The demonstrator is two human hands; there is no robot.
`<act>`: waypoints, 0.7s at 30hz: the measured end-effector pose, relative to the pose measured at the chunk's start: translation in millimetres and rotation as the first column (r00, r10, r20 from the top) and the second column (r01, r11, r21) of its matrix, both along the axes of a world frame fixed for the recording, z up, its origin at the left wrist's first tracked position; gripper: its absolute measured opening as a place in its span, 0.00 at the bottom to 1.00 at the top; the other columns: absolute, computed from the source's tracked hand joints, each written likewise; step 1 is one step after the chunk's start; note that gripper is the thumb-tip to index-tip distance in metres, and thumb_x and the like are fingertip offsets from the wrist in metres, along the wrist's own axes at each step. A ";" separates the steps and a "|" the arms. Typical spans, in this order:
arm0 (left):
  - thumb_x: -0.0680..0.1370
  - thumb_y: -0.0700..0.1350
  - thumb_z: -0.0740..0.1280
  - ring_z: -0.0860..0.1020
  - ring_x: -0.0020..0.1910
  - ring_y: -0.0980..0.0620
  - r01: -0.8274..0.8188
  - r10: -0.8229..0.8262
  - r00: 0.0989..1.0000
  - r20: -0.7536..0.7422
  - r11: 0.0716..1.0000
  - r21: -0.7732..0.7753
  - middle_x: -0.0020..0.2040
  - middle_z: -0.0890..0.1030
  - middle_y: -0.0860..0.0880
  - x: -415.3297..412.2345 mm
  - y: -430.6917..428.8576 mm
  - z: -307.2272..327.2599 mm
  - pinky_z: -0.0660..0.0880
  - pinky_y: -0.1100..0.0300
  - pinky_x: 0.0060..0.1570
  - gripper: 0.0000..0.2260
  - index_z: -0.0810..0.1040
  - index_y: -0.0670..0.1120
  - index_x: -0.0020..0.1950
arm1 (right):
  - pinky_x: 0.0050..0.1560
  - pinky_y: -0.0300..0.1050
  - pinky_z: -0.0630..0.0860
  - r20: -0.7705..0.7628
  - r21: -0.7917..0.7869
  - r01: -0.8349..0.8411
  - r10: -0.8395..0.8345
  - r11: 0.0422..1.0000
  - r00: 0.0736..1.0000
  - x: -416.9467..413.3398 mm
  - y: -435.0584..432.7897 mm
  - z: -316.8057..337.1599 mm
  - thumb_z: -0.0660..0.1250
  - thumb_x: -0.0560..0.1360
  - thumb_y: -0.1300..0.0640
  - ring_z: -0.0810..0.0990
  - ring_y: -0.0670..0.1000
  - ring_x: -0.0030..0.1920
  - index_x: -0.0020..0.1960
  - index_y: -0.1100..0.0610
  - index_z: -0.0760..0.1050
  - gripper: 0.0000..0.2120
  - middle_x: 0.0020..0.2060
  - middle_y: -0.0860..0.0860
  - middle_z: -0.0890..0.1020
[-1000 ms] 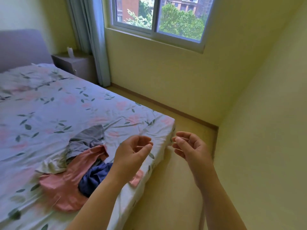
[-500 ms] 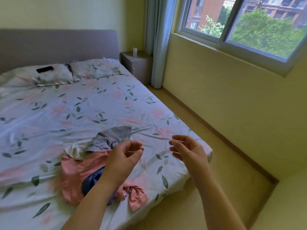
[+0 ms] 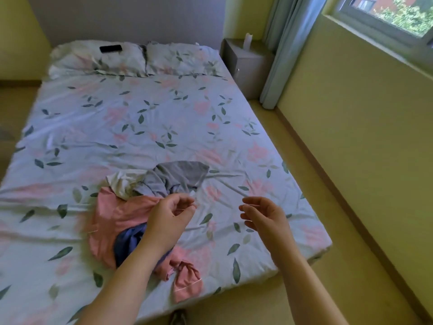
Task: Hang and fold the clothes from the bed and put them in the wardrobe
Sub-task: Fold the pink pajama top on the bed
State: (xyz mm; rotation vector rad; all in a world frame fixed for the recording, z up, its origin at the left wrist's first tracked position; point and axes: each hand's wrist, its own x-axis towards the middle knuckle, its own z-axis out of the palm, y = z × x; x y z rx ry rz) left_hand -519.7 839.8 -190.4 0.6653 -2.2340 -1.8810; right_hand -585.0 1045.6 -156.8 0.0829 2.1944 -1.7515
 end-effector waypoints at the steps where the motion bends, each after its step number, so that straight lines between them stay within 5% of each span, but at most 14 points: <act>1: 0.76 0.37 0.69 0.82 0.49 0.49 -0.013 0.013 1.000 0.016 1.000 -0.007 0.46 0.84 0.48 -3.4 -0.1 -4.0 0.78 0.47 0.56 0.05 0.81 0.45 0.49 | 0.50 0.47 0.81 0.017 0.014 -0.026 0.026 1.000 1.000 -8.4 -1.5 -5.4 0.68 0.77 0.61 0.83 0.54 0.48 0.52 0.54 0.80 0.06 0.46 0.54 0.85; 10: 0.75 0.39 0.71 0.81 0.48 0.54 -0.254 0.263 0.956 0.133 0.964 -0.079 0.44 0.84 0.52 -30.8 8.3 -32.9 0.76 0.62 0.47 0.08 0.80 0.52 0.46 | 0.52 0.48 0.81 0.119 0.098 -0.342 0.330 0.935 0.936 -91.5 -13.9 -51.4 0.67 0.77 0.59 0.83 0.51 0.47 0.55 0.54 0.79 0.07 0.47 0.52 0.84; 14: 0.75 0.39 0.71 0.80 0.49 0.52 -0.427 0.438 0.878 0.194 0.899 -0.095 0.46 0.83 0.50 -34.5 42.8 -47.3 0.78 0.55 0.51 0.06 0.80 0.50 0.48 | 0.54 0.48 0.80 0.121 0.161 -0.519 0.505 0.839 0.854 -137.4 -10.4 -65.1 0.66 0.78 0.58 0.83 0.49 0.47 0.56 0.53 0.78 0.07 0.47 0.51 0.84; 18: 0.76 0.40 0.70 0.81 0.48 0.48 -0.556 0.549 0.797 0.252 0.830 -0.048 0.49 0.82 0.48 -39.3 55.7 -51.1 0.79 0.50 0.51 0.08 0.78 0.49 0.53 | 0.46 0.42 0.80 0.126 0.217 -0.645 0.634 0.733 0.763 -167.4 -23.1 -83.9 0.65 0.78 0.59 0.82 0.48 0.45 0.58 0.52 0.76 0.09 0.48 0.52 0.83; 21: 0.76 0.41 0.70 0.82 0.46 0.50 -0.614 0.602 0.742 0.294 0.787 -0.060 0.48 0.82 0.49 -33.4 64.4 -60.7 0.78 0.59 0.45 0.10 0.77 0.48 0.56 | 0.37 0.33 0.76 0.129 0.297 -0.710 0.710 0.638 0.692 -176.3 -31.7 -107.7 0.65 0.79 0.58 0.81 0.44 0.43 0.58 0.51 0.75 0.09 0.48 0.50 0.82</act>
